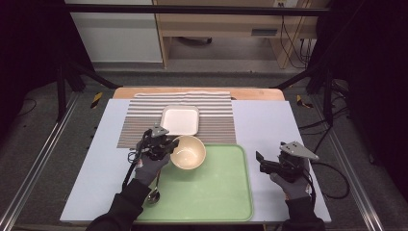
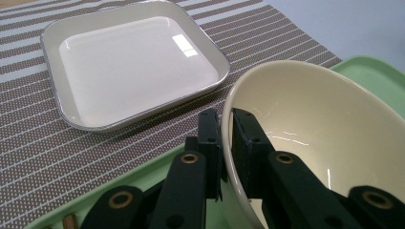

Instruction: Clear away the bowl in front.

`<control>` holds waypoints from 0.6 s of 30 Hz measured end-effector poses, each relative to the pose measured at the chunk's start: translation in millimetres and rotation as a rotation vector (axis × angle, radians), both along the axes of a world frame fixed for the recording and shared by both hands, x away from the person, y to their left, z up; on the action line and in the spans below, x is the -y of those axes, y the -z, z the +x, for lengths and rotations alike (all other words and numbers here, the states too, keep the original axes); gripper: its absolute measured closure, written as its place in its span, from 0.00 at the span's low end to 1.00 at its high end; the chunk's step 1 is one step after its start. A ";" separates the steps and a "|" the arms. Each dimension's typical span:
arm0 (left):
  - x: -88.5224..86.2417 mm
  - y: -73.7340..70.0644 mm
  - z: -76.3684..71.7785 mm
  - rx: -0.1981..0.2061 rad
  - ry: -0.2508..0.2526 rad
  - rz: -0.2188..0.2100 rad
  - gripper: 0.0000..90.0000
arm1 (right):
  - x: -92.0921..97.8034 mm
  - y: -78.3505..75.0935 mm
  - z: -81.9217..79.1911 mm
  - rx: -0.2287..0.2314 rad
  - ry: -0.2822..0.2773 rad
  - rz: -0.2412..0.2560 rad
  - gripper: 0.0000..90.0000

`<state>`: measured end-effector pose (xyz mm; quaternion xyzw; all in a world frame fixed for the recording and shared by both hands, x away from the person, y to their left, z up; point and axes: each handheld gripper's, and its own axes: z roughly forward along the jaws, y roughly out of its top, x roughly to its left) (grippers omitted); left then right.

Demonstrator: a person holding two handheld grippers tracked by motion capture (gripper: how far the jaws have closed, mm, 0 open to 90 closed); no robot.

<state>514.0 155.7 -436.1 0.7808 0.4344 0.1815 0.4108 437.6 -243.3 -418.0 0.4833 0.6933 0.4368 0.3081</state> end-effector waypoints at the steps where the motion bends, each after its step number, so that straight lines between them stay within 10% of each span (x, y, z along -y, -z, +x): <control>1: -0.1 0.3 0.2 0.000 0.001 0.009 0.91 | 0.0 0.1 0.0 0.000 0.000 0.000 0.06; 18: -4.9 9.1 0.9 -0.008 -0.008 0.071 0.90 | -0.9 0.5 -0.2 -0.003 -0.001 0.001 0.06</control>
